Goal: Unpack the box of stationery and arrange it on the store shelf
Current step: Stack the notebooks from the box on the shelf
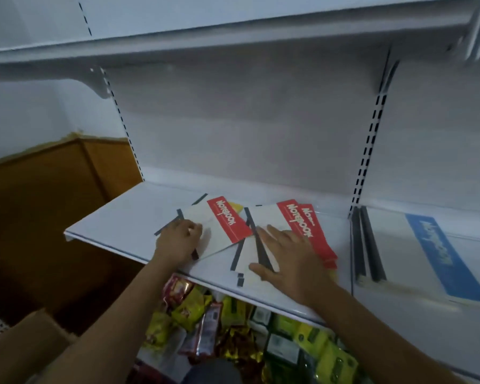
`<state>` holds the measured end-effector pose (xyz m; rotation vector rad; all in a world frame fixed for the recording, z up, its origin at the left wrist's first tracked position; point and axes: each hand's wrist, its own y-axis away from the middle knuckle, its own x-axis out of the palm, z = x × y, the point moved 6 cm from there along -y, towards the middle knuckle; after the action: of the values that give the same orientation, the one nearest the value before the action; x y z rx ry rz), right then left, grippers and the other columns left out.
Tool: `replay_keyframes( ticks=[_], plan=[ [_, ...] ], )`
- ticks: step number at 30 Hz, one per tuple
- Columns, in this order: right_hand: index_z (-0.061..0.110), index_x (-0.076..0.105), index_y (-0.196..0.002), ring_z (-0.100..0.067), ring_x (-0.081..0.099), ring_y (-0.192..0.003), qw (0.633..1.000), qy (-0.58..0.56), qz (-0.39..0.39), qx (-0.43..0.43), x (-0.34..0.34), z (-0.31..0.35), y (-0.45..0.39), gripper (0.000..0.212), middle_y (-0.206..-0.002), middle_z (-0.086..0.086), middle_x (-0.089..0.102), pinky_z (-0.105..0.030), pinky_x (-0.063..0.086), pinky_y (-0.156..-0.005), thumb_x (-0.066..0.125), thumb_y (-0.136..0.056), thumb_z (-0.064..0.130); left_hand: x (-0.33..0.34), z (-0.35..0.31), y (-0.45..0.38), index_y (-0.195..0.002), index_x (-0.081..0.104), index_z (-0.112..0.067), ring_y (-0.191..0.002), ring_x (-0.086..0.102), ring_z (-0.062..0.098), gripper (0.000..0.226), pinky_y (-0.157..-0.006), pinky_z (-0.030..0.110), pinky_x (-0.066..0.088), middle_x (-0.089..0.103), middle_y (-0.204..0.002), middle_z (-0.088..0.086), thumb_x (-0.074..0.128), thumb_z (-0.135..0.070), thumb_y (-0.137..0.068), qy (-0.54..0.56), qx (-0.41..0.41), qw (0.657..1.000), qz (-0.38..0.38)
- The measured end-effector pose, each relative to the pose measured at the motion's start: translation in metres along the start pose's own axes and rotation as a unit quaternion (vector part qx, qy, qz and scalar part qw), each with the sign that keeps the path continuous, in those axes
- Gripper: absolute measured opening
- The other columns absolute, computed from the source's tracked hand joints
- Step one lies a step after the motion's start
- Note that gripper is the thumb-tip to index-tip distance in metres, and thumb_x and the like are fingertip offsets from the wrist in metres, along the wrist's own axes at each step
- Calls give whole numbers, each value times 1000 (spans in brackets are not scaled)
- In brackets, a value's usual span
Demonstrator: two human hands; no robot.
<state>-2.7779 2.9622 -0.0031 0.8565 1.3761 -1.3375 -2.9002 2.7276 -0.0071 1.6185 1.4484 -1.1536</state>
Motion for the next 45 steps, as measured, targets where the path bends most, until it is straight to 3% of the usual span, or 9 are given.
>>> replay_keyframes(
  ticks=[3, 6, 12, 15, 20, 24, 32, 40, 45],
  plan=[
    [25, 36, -149, -36, 32, -140, 992, 18, -37, 121, -1, -10, 2, 102, -153, -12, 37, -57, 14, -117, 18, -74, 91, 15, 10, -2, -128, 52, -17, -131, 41, 37, 74, -108, 49, 34, 49, -138, 16, 42, -76, -84, -63, -50, 992, -94],
    [32, 17, -154, -37, 2, -149, 979, -10, -14, 201, 0, -21, 6, 110, -162, -15, 11, -59, -5, -117, -5, -65, 93, 15, 10, -5, -126, 53, -17, -129, 45, 33, 73, -107, 48, 37, 54, -135, 12, 45, -75, -82, -51, -15, 990, -127],
    [32, 35, -143, -32, 29, -142, 975, -102, -56, 191, -1, -33, 7, 96, -152, -10, 35, -53, 25, -114, -21, -78, 75, 2, 8, 4, -133, 55, -23, -113, 61, 22, 61, -95, 45, 51, 65, -127, -1, 64, -58, -84, 51, 24, 986, -157],
    [27, 37, -130, -32, 48, -125, 970, -81, -73, 216, -2, -45, 6, 75, -138, -11, 49, -45, 43, -99, -10, -88, 67, 0, 12, 8, -138, 51, -25, -110, 64, 20, 61, -97, 47, 51, 66, -125, -2, 72, -44, -84, 126, -2, 983, -134],
    [9, 15, -152, -35, 42, -126, 944, -52, 6, 325, 1, -59, 13, 117, -141, -18, 42, -44, 37, -105, 39, -71, 90, 4, 17, -8, -149, 34, -27, -126, 53, 26, 80, -108, 52, 38, 58, -137, 0, 72, -43, -81, 107, -73, 991, -34],
    [8, 42, -128, -27, 57, -104, 915, -170, 36, 365, -7, -77, 4, 96, -119, -14, 52, -41, 52, -91, 73, -64, 72, 10, 0, -15, -145, 35, -15, -128, 49, 31, 101, -105, 49, 41, 52, -139, 11, 80, -61, -66, 42, -118, 991, 36],
    [10, 60, -110, -16, 58, -85, 889, -254, -107, 366, -37, -84, 11, 50, -102, -3, 64, -25, 44, -65, 82, -75, 37, -25, -20, -3, -101, 62, -11, -91, 65, 26, 12, -81, 38, 56, 68, -108, 11, 63, -20, -93, 288, -90, 954, -2],
    [3, 63, -112, -30, 67, -98, 643, -656, 35, 393, -24, -75, 24, 36, -106, -16, 72, -45, 54, -88, 75, -78, 6, -20, -24, 15, -113, 59, -14, -86, 63, 15, 16, -65, 29, 50, 66, -103, 1, 52, -17, -99, 344, -68, 936, 20],
    [-1, 63, -111, -28, 68, -87, 670, -630, -9, 393, -41, -86, 23, 30, -100, -17, 73, -37, 55, -76, 67, -82, -2, -12, -11, 19, -109, 63, -20, -92, 65, 18, 15, -84, 36, 54, 69, -103, 0, 54, -17, -98, 367, -91, 925, 30]
  ],
)
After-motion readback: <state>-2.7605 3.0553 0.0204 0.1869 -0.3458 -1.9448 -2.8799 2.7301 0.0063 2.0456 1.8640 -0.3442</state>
